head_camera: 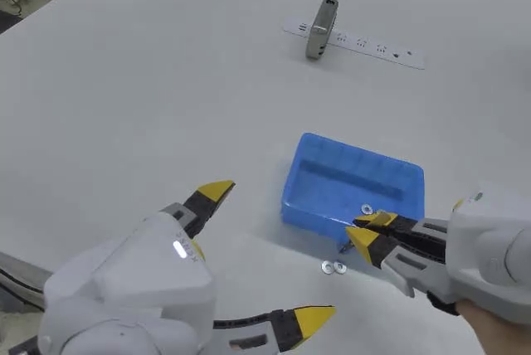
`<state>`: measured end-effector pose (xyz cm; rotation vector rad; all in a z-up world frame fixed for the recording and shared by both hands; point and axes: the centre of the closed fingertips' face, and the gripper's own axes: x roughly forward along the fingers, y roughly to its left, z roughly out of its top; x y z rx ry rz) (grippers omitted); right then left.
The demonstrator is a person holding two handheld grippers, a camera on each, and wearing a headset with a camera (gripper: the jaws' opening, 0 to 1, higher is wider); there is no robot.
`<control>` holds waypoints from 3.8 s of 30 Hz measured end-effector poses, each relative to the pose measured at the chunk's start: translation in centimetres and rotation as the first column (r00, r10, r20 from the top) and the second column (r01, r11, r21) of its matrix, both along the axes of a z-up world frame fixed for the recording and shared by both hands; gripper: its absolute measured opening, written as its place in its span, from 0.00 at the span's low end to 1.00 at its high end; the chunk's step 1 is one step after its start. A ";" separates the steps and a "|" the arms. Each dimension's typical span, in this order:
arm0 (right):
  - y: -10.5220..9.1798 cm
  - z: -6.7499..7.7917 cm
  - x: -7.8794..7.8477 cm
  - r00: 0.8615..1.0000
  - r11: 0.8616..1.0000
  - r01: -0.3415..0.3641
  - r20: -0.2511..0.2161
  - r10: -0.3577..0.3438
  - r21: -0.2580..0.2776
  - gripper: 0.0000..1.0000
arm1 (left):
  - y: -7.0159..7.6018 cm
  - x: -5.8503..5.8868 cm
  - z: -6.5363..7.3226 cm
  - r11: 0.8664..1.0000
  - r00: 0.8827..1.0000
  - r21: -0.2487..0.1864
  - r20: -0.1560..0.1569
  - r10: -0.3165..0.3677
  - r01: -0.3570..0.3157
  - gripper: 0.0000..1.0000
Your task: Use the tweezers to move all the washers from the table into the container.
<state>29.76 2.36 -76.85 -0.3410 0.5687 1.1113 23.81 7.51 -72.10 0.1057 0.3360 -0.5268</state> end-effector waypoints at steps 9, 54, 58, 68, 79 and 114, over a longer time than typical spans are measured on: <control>-0.2 0.2 0.3 0.999 1.000 0.005 0.033 -0.004 -0.023 0.02 | 0.0 0.0 0.0 1.000 1.000 -0.001 0.000 0.001 -0.001 0.91; 0.9 4.0 5.3 0.997 1.000 0.019 -0.077 -0.017 0.025 0.02 | 0.2 0.0 -0.2 1.000 1.000 -0.003 0.000 0.001 -0.001 0.90; 0.8 2.3 6.0 0.996 0.999 0.034 -0.086 -0.035 -0.020 0.02 | 0.2 0.0 -0.3 1.000 1.000 -0.003 -0.002 0.002 -0.002 0.90; 1.1 0.7 6.7 0.993 0.998 0.063 -0.101 -0.065 -0.022 0.02 | 0.1 0.0 -0.4 1.000 1.000 -0.001 -0.008 -0.004 0.004 0.89; 0.7 0.4 6.9 0.991 0.996 0.086 -0.101 -0.088 -0.029 0.03 | 0.0 0.0 -0.4 1.000 1.000 -0.004 -0.009 -0.009 0.009 0.90; -0.3 5.1 -0.5 0.993 0.986 0.021 -0.119 -0.001 0.166 0.02 | -0.2 -0.3 -0.6 1.000 1.000 0.000 -0.022 -0.020 0.020 0.89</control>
